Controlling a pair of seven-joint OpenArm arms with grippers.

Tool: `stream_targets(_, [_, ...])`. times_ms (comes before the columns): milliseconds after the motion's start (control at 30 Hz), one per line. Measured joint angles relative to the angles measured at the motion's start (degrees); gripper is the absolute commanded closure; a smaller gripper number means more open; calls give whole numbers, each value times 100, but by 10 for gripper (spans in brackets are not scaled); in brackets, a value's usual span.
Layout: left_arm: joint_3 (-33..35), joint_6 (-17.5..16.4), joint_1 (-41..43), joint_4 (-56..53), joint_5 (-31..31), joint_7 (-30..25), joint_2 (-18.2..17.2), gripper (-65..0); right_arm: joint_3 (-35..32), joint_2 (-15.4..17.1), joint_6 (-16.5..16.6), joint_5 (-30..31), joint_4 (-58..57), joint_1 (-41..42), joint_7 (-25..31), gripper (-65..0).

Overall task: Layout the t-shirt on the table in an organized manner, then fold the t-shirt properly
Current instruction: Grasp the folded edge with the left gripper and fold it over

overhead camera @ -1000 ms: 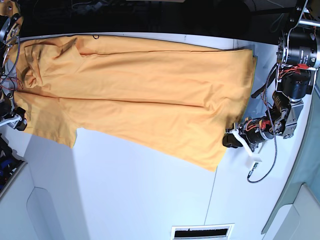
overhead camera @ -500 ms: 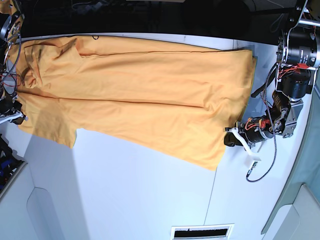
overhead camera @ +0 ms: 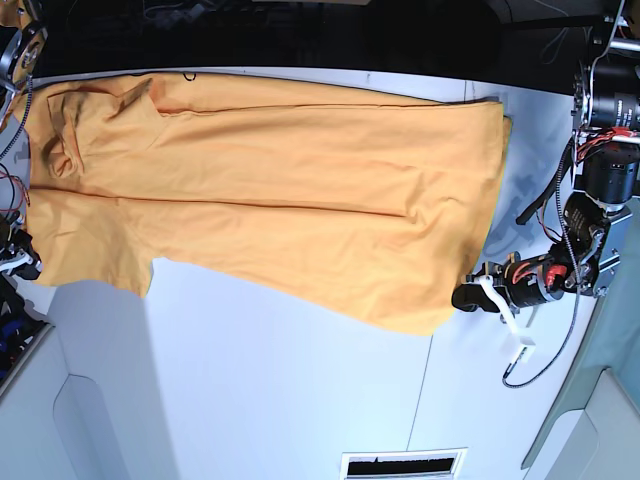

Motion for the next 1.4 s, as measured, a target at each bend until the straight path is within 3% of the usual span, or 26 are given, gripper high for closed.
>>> stream_targets(133, [2, -26, 317, 780, -535, 398, -227, 0, -2, 9, 0, 420, 955, -562, -295, 0])
stream_targets(333, [15, -44, 1161, 2055, -682, 553, -636, 0, 118, -13, 15, 726, 2214, -1847, -466, 0])
stream_targets(567, [20, -48, 1945, 3082, -1034, 549, -1169, 0, 1150, -9, 22, 1311, 2966, -3195, -496, 0])
stream_targets(700, [20, -48, 2245, 3322, -1045, 544, -1233, 0, 1488, -17, 22, 1495, 3001, -3668, -476, 0])
stream_targets(933, [17, -48, 2688, 3327, -887, 546, -1231, 0, 1499, -50, 39, 1469, 2979, -3930, -485, 0])
stream_targets(1000, [17, -46, 2828, 3327, -813, 538, -1222, -73, 1499, -50, 39, 1473, 2981, -3906, -481, 0])
stream_targets(1100, [20, -46, 3016, 3327, -800, 551, -1204, -175, 1499, -50, 37, 1451, 2979, -3906, -481, -210])
stream_targets(1167, [20, -46, 3051, 3327, -802, 601, -1202, -203, 1499, -50, 37, 1449, 2979, -3908, -481, -301])
stream_targets(1400, [-492, -48, 3025, 3327, -1228, 756, -1202, -215, 1499, -48, 17, 1392, 2979, -3873, -2, -312])
